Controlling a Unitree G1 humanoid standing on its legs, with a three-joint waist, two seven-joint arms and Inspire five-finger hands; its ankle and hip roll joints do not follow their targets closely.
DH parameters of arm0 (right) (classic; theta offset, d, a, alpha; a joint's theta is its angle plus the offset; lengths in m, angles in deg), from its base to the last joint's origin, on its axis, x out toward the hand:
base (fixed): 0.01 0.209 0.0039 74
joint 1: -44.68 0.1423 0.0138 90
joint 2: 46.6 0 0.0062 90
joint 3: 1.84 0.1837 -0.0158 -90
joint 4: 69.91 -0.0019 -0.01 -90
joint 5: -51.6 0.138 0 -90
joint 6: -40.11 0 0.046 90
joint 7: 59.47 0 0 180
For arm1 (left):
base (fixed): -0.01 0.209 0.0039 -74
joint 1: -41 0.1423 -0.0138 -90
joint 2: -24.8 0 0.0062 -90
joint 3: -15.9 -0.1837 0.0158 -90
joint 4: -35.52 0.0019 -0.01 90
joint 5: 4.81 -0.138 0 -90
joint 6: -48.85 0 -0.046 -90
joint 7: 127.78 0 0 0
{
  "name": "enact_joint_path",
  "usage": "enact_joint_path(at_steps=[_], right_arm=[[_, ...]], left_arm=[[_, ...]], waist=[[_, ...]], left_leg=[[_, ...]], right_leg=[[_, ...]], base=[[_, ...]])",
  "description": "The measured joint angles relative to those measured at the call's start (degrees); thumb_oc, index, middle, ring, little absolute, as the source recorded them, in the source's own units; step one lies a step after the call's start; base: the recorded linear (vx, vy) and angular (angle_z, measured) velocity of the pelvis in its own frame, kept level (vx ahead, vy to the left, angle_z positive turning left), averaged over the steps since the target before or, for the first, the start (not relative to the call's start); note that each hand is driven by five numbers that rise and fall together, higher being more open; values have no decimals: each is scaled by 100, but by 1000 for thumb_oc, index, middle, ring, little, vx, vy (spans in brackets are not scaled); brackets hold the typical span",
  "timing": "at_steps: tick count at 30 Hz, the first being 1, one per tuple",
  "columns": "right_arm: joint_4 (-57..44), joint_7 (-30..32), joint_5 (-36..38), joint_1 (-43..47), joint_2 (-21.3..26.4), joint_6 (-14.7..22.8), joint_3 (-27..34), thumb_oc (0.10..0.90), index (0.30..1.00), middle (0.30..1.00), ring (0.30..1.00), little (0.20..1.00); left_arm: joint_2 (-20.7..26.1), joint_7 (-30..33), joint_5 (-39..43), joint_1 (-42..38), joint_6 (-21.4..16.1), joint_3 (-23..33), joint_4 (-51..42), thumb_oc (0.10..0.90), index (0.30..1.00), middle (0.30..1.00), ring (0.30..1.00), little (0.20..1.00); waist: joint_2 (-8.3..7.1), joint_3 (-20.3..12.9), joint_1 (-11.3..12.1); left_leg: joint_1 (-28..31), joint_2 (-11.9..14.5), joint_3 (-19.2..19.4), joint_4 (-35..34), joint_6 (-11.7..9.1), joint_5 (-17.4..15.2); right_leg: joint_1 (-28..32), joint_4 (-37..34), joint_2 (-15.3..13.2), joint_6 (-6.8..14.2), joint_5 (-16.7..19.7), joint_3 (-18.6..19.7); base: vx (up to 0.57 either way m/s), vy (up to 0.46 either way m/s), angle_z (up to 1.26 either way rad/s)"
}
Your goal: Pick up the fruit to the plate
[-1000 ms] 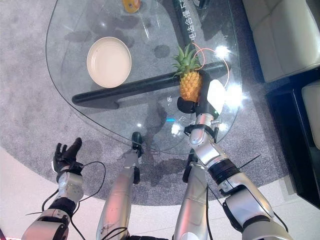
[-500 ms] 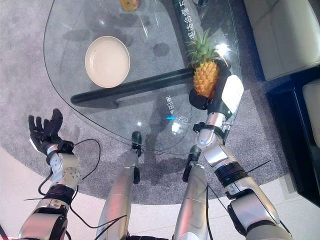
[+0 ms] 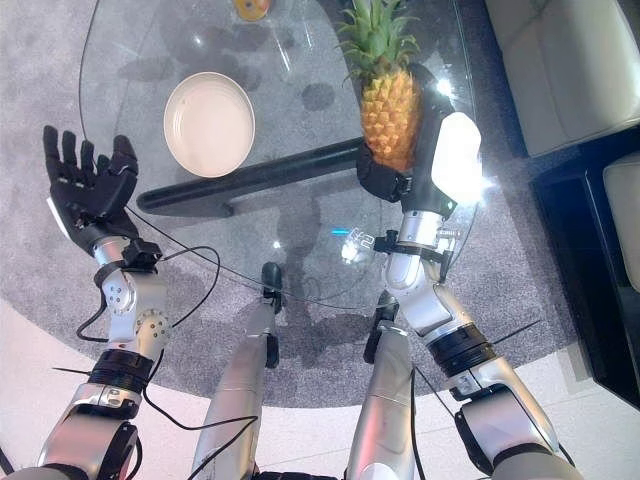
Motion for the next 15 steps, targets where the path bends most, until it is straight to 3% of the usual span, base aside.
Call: enact_joint_path(at_steps=[6, 15], right_arm=[[-41, -19, -4, 1, -16, 1, 20, 100, 300, 300, 300, 200], [-205, -440, -267, 144, -180, 6, -2, 100, 300, 300, 300, 200]], left_arm=[[-4, -351, -24, -281, 57, -180, -209, 800, 900, 900, 900, 900], [-3, -986, -98, -723, 680, -563, -389, 800, 900, 900, 900, 900]], waist=[[-3, 2, -68], [-35, 20, -138]], left_leg=[[-20, 17, 20, -70, 10, 7], [-19, 17, 41, -83, 14, 4]], right_leg=[[7, -128, 28, 23, 75, 1], [81, -305, 35, 64, 147, -5]], base=[[-11, -10, -3], [0, 0, 0]])
